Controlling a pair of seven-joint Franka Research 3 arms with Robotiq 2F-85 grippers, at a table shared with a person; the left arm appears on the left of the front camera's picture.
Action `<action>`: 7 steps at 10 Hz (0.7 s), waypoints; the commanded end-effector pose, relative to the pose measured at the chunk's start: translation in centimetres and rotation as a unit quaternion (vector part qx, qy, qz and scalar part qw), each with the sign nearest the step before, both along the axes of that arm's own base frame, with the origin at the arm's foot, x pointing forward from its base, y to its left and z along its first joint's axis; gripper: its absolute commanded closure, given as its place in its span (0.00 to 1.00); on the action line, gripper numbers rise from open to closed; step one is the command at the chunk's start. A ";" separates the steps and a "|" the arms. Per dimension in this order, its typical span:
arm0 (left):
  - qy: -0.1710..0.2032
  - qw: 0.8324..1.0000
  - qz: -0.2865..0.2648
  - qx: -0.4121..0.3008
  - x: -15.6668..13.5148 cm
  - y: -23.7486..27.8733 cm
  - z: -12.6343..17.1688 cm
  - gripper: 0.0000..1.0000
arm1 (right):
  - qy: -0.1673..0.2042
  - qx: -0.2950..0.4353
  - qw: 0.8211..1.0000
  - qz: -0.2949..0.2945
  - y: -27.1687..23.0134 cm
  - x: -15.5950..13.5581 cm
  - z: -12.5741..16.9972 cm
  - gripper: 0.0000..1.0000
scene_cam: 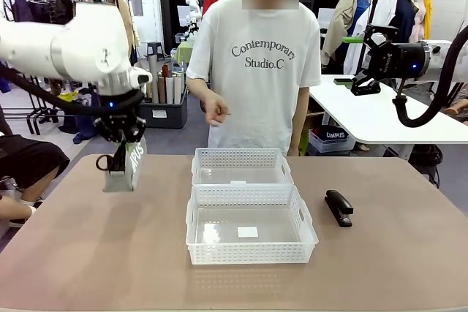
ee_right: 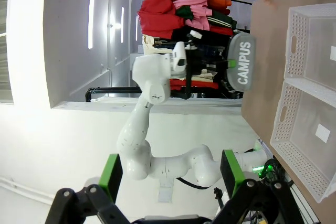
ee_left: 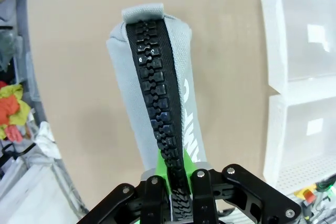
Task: Distribute items into two baskets.
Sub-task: Pick up the Pencil pouch that the person points to.
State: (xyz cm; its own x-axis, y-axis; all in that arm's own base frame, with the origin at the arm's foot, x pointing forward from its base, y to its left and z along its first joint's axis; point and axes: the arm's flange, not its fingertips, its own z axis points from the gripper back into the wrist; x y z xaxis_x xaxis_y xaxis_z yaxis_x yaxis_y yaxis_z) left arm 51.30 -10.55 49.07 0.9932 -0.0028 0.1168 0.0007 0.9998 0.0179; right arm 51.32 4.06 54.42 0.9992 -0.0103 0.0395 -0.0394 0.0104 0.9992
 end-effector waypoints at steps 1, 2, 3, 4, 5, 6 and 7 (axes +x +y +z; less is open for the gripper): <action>-0.002 1.000 0.003 0.011 0.3 -0.6 4.0 1.00 | -0.002 0.000 1.000 0.000 0.0 0.0 0.2 0.00; -0.016 1.000 -0.003 0.014 0.2 -0.8 6.5 1.00 | -0.002 0.000 1.000 0.000 0.0 0.0 0.2 0.00; -0.020 1.000 0.000 0.012 0.3 -1.1 8.9 1.00 | -0.002 0.000 1.000 0.000 0.0 0.0 0.2 0.00; -0.019 1.000 0.006 0.004 0.6 -1.4 10.9 1.00 | -0.002 0.000 1.000 0.000 0.0 0.0 0.2 0.00; -0.027 1.000 -0.001 -0.001 0.6 -1.6 12.9 1.00 | -0.002 0.000 1.000 0.000 0.0 0.0 0.2 0.00; -0.032 0.999 0.002 -0.001 0.7 -1.6 14.6 1.00 | -0.002 0.000 1.000 0.000 0.0 0.0 0.2 0.00; -0.022 1.000 0.001 -0.008 0.7 -1.6 16.3 1.00 | -0.002 0.000 1.000 0.000 0.0 0.0 0.2 0.00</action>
